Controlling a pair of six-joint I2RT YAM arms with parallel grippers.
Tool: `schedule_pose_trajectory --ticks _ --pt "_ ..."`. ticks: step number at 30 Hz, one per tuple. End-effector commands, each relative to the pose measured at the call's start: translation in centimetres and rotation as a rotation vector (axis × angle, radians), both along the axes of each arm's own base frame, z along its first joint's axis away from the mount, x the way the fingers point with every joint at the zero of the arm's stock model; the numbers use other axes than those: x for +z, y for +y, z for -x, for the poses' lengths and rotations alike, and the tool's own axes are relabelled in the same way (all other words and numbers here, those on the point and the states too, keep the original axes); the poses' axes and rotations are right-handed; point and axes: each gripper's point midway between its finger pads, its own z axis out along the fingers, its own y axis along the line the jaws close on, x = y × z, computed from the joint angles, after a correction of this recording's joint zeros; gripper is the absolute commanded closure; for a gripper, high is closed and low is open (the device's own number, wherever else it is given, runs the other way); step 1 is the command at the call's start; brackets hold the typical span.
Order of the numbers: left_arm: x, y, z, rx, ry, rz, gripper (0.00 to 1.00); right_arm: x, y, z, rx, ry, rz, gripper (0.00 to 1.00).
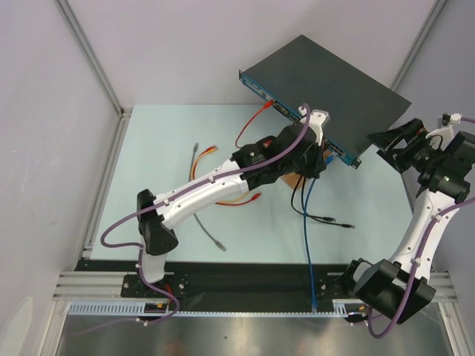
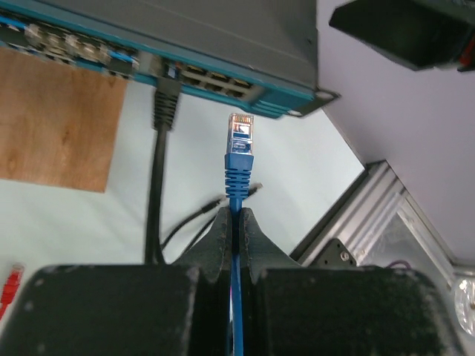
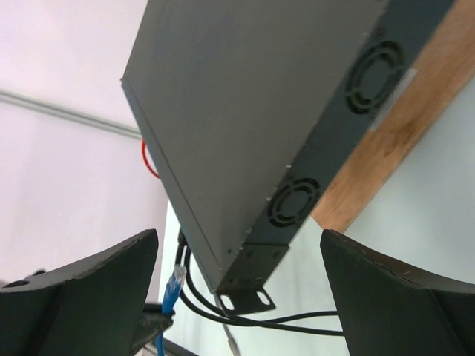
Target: Insert the plug into the switch port
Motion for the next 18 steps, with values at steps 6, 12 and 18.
schedule_pose_trajectory --ticks 6,12,18 --pt "2.3 0.4 -2.6 0.063 -0.037 0.049 1.00 1.1 2.1 -1.8 0.085 -0.088 -0.007 0.02" --pt "0.5 0.4 -2.5 0.061 -0.018 0.009 1.00 -0.2 2.8 -2.7 0.103 -0.057 -0.027 0.04" --pt "-0.5 0.4 -2.7 0.067 -0.012 -0.013 1.00 -1.4 2.9 -2.6 0.099 -0.022 -0.031 0.04"
